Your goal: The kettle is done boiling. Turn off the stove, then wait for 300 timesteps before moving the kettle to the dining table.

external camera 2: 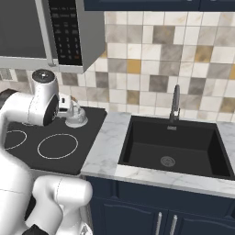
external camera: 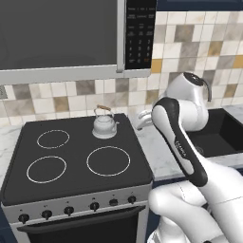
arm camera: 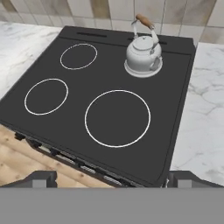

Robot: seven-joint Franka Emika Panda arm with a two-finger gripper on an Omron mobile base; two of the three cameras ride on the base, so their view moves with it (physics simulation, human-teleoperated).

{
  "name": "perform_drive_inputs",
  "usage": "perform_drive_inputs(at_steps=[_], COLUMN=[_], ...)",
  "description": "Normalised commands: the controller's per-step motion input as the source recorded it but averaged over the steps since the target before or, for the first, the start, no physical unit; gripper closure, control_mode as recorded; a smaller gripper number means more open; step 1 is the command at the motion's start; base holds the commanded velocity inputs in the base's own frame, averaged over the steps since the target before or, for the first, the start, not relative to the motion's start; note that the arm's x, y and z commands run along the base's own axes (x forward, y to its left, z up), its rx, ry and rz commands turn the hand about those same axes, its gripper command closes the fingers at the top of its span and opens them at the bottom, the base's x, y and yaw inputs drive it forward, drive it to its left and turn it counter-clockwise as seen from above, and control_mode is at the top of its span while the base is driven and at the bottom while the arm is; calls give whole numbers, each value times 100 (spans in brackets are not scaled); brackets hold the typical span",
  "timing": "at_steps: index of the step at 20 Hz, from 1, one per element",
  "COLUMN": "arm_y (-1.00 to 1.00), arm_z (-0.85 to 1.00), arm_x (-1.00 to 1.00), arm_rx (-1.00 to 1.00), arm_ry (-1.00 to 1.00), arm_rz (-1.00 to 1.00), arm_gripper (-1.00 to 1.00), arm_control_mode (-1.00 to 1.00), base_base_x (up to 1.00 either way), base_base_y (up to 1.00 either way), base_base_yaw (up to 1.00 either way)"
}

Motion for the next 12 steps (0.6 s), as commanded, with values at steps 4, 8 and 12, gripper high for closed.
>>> perform_drive_inputs(at_steps=[4,8,12], arm_y=[-9,-2,0], arm_z=[0,-2,-7], arm_x=[45,48,44], arm_rx=[0,0,0], arm_ry=[0,0,0], arm_rz=[2,3,1], arm_gripper=[-100,-100,-100], arm_control_mode=[-100,-100,-100], base_base_x=[0,0,0], base_base_y=[0,0,0], base_base_yaw=[0,0,0])
